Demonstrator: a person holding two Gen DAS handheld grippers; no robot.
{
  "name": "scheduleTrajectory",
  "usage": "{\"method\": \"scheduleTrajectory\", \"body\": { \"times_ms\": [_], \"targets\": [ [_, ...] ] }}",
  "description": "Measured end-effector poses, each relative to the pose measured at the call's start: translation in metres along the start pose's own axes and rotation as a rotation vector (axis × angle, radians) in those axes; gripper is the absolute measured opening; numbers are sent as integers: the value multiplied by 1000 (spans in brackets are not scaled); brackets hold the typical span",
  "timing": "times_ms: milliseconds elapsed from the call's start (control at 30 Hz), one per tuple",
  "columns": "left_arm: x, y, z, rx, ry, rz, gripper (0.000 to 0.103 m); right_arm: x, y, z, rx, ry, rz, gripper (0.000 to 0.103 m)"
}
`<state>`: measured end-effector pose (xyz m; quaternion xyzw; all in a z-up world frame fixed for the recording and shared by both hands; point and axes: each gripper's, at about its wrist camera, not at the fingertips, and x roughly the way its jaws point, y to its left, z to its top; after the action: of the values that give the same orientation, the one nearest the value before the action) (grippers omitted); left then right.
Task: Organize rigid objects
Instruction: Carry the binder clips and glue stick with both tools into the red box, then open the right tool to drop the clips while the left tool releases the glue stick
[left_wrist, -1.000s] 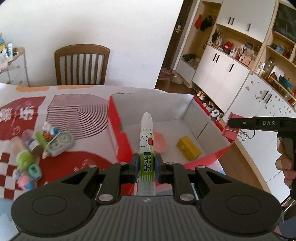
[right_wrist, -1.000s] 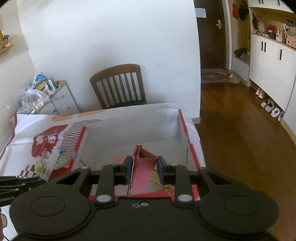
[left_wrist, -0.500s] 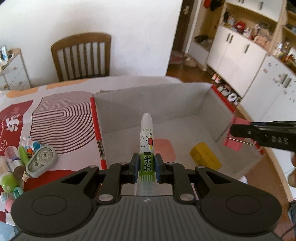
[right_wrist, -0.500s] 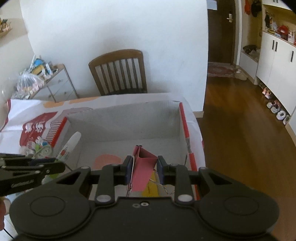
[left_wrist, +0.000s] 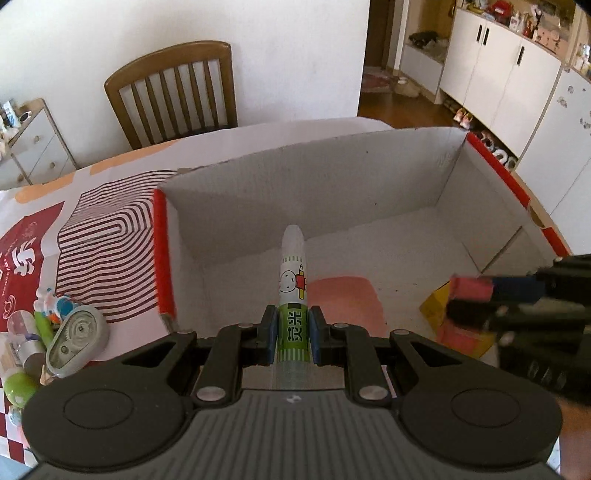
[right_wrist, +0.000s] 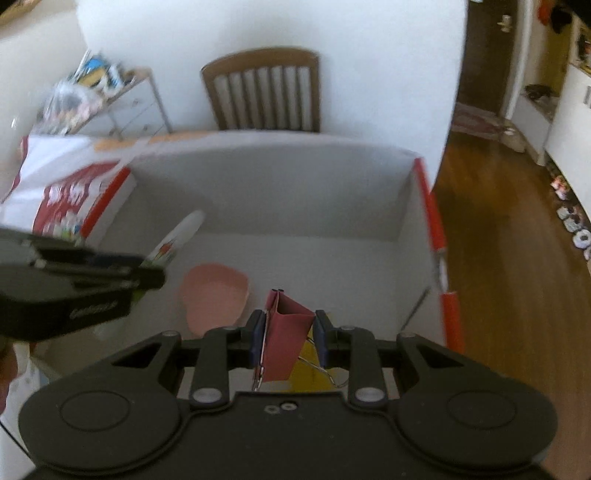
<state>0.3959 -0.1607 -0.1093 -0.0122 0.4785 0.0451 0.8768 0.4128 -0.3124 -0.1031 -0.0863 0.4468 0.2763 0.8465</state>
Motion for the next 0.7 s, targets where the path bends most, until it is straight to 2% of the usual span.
{"method": "scheduleTrajectory", "body": {
  "times_ms": [300, 567, 700],
  "targets": [
    [24, -5, 5, 3, 78, 21, 17, 17, 8, 0, -65, 102, 24, 27],
    [37, -6, 9, 5, 164, 19, 17, 18, 13, 2, -97, 112, 16, 27],
    [38, -4, 9, 4, 173, 10, 17, 19, 14, 3, -88, 112, 14, 27]
  ]
}}
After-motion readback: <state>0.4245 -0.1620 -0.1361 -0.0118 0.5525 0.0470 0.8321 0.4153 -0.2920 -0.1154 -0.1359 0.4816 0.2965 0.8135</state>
